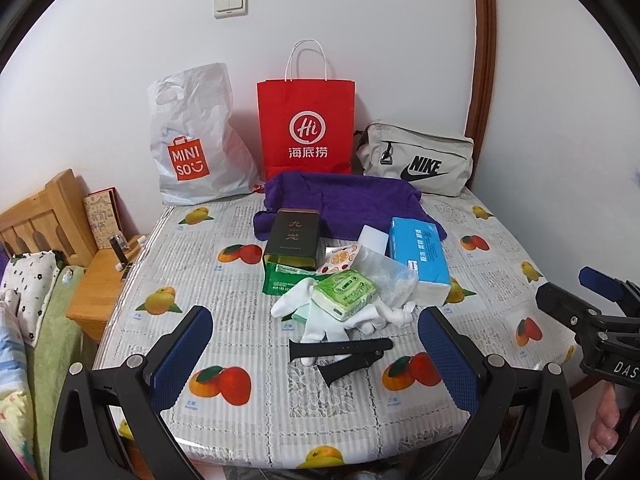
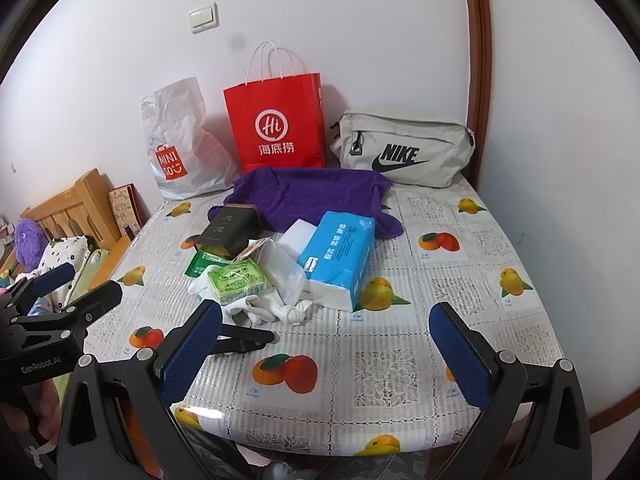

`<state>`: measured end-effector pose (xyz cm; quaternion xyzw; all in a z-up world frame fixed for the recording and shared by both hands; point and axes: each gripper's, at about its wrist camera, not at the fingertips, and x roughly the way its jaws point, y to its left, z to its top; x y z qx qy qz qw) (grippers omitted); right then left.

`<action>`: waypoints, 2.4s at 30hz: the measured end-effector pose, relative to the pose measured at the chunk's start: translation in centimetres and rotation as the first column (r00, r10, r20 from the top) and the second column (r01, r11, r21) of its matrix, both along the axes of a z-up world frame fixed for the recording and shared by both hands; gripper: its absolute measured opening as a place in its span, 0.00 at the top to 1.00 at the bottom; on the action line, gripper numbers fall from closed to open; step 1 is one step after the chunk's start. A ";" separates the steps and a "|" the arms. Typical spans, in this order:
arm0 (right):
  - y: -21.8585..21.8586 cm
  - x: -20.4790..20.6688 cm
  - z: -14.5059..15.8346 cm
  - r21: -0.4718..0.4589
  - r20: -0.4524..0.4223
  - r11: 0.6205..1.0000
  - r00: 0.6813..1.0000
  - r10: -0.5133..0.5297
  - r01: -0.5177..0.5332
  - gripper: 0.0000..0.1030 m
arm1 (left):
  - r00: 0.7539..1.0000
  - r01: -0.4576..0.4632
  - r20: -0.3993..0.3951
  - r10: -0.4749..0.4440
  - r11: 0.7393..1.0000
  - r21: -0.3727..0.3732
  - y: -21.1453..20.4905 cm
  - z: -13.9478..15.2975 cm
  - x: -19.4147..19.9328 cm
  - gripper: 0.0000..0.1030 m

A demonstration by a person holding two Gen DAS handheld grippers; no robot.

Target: Organize soft objects

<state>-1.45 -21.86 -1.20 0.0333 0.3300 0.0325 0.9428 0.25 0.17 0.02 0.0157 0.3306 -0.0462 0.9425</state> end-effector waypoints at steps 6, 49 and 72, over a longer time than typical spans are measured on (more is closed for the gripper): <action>-0.3 1.8 -1.8 0.017 -0.029 1.000 1.000 -0.005 0.005 0.00 | 1.000 0.003 -0.003 -0.003 1.000 0.026 0.0 -1.6 1.6 0.00; -1.0 12.1 -12.0 0.028 -0.231 0.999 0.972 0.042 -0.036 0.01 | 0.942 0.296 -0.182 -0.282 0.954 0.051 -4.2 -11.2 14.8 0.35; 5.5 17.7 -12.1 -0.076 -0.194 0.979 0.966 0.171 -0.189 0.35 | 0.979 0.082 -0.186 -0.079 0.997 0.007 4.6 -9.5 16.6 0.35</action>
